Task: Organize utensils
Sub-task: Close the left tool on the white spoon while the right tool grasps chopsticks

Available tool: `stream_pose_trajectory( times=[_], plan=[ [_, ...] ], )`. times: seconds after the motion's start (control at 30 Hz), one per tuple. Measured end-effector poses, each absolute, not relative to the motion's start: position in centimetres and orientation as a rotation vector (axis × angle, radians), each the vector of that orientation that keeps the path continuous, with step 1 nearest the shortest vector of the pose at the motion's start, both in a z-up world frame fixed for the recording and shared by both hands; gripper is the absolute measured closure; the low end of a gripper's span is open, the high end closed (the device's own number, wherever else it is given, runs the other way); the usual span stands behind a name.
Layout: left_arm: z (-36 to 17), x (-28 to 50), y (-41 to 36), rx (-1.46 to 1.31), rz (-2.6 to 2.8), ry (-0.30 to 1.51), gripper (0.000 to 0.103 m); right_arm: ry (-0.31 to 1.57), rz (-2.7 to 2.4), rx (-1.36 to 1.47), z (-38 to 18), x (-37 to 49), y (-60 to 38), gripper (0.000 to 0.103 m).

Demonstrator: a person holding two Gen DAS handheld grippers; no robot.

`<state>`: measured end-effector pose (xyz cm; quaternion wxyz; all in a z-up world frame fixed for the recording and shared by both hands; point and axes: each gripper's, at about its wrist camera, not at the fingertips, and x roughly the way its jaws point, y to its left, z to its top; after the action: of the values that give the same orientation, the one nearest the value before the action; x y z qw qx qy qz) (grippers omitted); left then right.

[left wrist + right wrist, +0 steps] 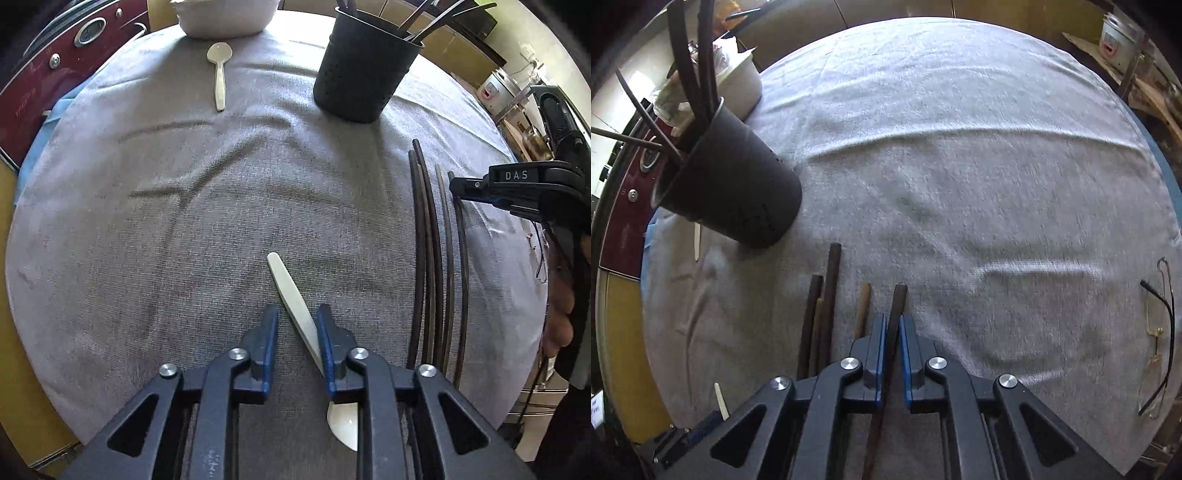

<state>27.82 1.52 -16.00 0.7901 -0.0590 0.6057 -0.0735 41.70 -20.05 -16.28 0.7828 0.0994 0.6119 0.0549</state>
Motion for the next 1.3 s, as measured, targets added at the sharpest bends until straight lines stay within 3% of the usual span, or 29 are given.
stream_pose_trajectory(
  times=[0.1, 0.17, 0.33, 0.4, 0.43, 0.47, 0.63, 1.0, 1.3],
  plan=[
    [-15.6, 27.7, 1.2, -0.133, -0.141, 1.312, 0.073, 1.302, 0.119, 0.196, -16.4, 41.3, -20.2, 0.095],
    [-15.5, 27.7, 0.7, -0.113, -0.101, 1.317, 0.057, 1.295, 0.126, 0.185, -16.4, 41.5, -19.9, 0.095],
    [-15.9, 28.7, 0.4, -0.114, -0.042, 1.332, 0.056, 1.240, 0.153, 0.250, -15.1, 40.6, -21.1, 0.096],
    [-16.0, 30.2, -0.3, -0.088, 0.001, 1.319, 0.068, 1.202, 0.165, 0.266, -14.1, 39.6, -21.7, 0.096],
    [-16.0, 30.5, -0.6, -0.036, 0.040, 1.303, 0.088, 1.176, 0.168, 0.268, -13.4, 39.2, -21.8, 0.096],
    [-16.0, 30.8, -0.7, -0.031, 0.043, 1.297, 0.094, 1.143, 0.177, 0.267, -12.5, 38.6, -21.9, 0.096],
    [-15.3, 30.9, 0.5, -0.112, -0.011, 1.261, 0.094, 1.029, 0.206, 0.274, -8.7, 36.0, -22.9, 0.096],
    [-6.7, 26.1, 3.0, -0.228, -0.054, 0.887, 0.094, 0.787, 0.250, 0.253, -1.8, 30.0, -22.8, 0.097],
    [-0.1, 27.8, 3.0, -0.251, -0.070, 0.732, 0.094, 0.615, 0.281, 0.263, 5.0, 27.8, -22.3, 0.097]
  ],
)
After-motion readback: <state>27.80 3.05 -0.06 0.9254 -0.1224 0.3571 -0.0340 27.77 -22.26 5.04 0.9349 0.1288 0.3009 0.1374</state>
